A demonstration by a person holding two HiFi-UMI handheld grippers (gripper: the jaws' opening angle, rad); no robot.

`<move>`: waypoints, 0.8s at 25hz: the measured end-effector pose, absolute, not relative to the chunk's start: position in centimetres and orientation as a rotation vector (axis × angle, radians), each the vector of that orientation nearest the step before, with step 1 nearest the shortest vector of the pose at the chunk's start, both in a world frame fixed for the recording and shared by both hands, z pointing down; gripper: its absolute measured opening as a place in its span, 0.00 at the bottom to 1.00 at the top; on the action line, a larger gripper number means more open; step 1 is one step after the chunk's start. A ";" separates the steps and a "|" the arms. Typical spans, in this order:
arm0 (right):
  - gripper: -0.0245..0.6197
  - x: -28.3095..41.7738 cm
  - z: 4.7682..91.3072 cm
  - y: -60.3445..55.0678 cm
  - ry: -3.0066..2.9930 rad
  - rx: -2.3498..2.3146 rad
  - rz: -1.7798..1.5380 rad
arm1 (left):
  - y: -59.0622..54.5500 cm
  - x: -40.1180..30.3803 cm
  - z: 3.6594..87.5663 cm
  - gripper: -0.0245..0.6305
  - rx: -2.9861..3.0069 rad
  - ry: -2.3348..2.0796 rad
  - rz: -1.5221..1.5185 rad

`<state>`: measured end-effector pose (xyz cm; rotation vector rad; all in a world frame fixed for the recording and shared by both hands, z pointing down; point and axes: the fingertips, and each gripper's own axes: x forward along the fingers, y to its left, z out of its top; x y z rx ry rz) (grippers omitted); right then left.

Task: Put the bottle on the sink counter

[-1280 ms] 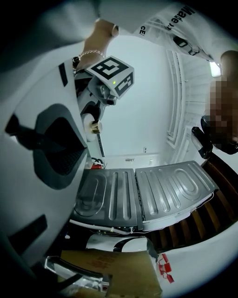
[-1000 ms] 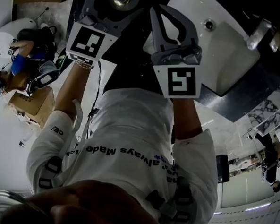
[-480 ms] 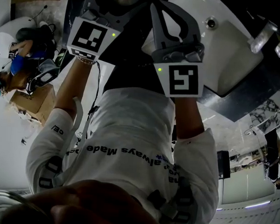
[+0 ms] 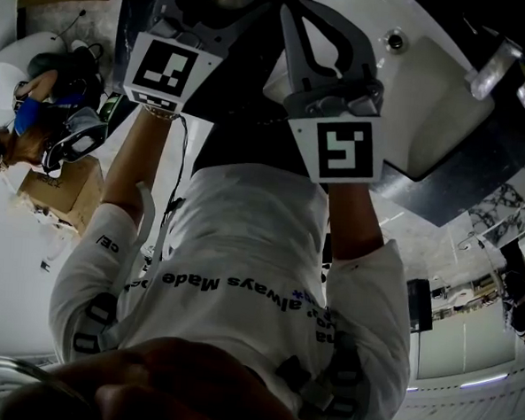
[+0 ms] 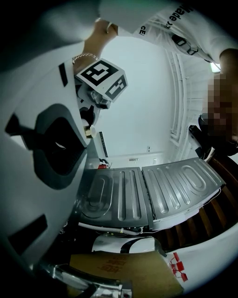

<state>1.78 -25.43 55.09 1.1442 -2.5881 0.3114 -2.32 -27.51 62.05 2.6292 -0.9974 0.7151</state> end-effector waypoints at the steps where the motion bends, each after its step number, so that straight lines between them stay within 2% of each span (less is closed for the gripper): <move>1: 0.05 1.8 55.1 -25.5 -2.588 1.144 0.314 | -27.6 -2.3 62.0 0.55 2.632 -1.002 0.714; 20: 0.05 3.1 52.0 -24.2 -2.582 1.182 0.277 | -27.6 -3.2 59.9 0.58 2.685 -1.100 0.647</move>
